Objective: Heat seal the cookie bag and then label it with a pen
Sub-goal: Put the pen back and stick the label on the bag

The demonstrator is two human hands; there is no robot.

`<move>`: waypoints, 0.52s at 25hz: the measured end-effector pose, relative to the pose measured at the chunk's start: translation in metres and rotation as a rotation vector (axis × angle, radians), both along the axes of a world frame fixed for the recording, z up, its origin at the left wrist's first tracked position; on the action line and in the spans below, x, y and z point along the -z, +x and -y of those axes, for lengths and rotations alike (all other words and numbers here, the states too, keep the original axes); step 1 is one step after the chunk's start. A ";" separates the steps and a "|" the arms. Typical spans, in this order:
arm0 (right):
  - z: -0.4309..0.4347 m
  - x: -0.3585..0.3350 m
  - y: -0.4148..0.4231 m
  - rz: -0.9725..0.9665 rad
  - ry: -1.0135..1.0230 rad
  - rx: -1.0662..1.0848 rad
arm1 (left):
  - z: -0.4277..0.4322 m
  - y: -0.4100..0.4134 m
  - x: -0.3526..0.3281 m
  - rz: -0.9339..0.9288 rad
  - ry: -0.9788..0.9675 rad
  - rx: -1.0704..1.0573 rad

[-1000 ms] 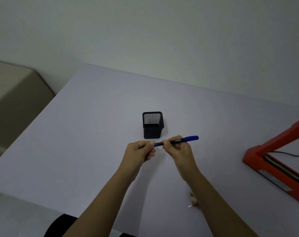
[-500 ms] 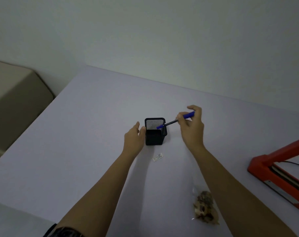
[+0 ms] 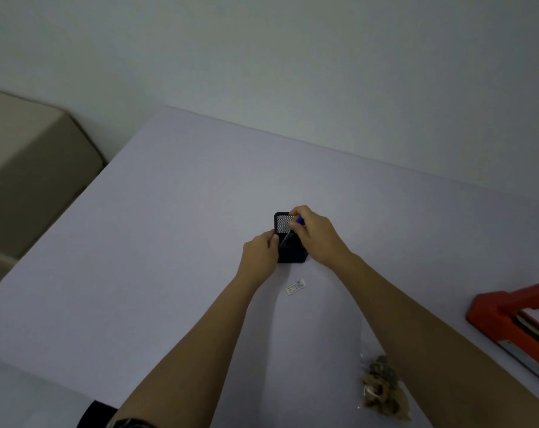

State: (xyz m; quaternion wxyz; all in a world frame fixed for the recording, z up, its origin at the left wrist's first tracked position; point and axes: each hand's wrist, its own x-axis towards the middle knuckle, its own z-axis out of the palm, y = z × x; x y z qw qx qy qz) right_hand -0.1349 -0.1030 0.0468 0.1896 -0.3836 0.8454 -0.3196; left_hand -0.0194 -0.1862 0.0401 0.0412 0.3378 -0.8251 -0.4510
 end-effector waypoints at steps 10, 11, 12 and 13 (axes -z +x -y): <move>-0.006 0.008 -0.011 -0.234 0.131 -0.016 | 0.003 0.000 0.001 -0.013 0.050 0.012; -0.011 0.008 -0.012 -0.187 0.097 0.008 | 0.002 0.002 -0.001 -0.027 0.064 -0.011; -0.017 0.009 -0.013 -0.159 0.041 0.059 | 0.000 0.006 -0.002 -0.060 0.086 -0.066; -0.026 0.012 -0.012 -0.150 -0.039 0.144 | -0.002 0.011 -0.001 -0.107 0.091 -0.152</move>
